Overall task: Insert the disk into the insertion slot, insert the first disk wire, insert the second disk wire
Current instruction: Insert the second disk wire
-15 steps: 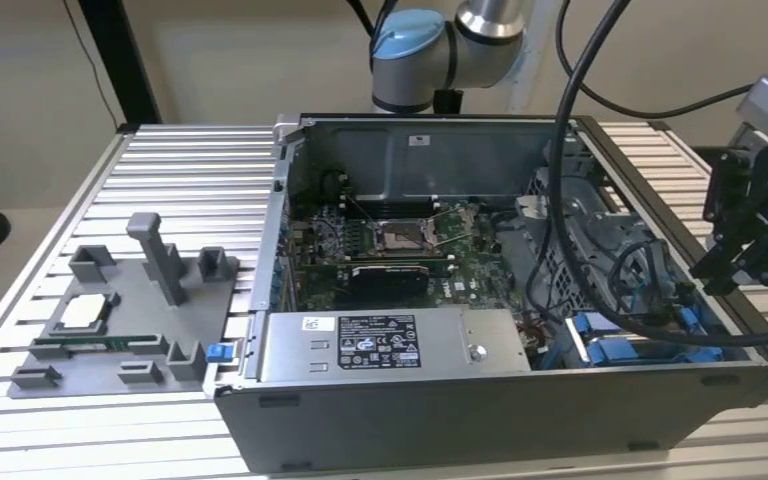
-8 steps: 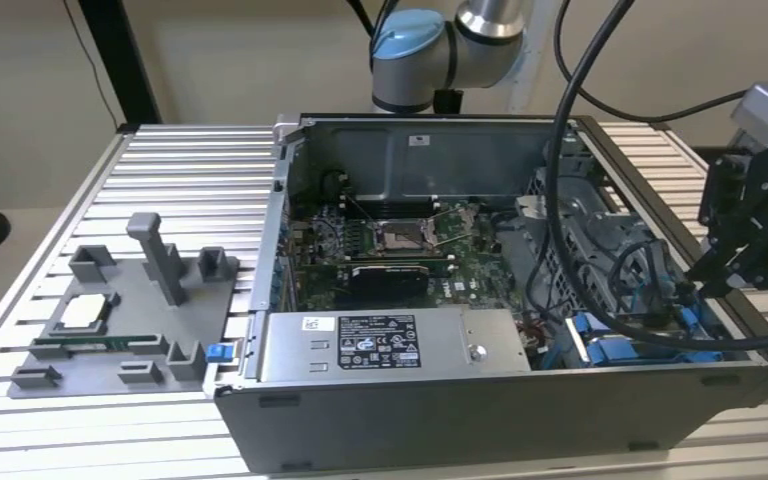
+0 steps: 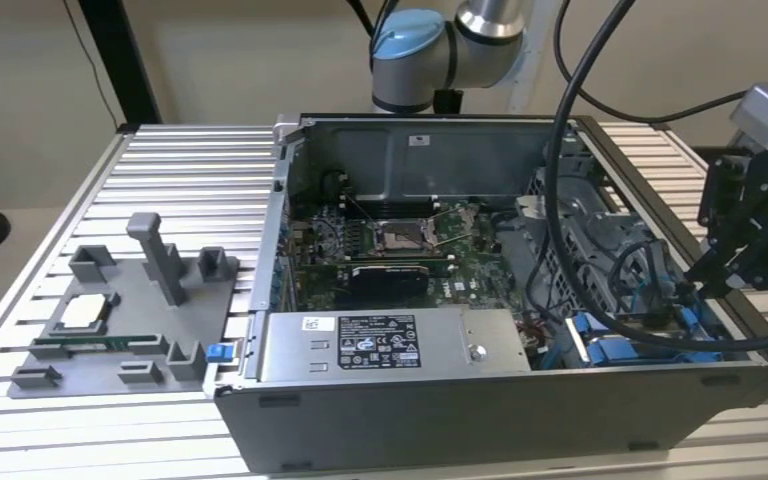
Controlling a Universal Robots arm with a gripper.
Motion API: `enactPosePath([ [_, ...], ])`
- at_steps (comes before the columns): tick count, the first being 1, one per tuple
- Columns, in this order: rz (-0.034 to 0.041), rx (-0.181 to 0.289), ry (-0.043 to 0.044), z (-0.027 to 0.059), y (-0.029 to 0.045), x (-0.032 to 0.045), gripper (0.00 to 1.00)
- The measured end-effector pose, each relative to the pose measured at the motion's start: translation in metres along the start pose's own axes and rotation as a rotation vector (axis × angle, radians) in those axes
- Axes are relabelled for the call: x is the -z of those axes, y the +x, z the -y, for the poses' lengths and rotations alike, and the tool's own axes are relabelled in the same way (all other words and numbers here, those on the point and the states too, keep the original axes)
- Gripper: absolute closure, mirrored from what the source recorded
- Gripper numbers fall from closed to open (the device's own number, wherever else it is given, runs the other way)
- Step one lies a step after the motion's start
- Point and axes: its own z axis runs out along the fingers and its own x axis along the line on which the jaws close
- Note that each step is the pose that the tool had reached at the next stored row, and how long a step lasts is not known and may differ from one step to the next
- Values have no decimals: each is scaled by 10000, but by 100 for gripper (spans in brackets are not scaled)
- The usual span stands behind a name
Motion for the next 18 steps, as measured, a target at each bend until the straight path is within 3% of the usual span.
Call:
enactPosePath([
  [6,1,0,0,2,1,-11,100],
  [13,51,-1,-109,39,3,-62,100],
  [15,129,5,-120,39,0,-62,100],
  [18,316,26,-118,39,-5,-50,100],
])
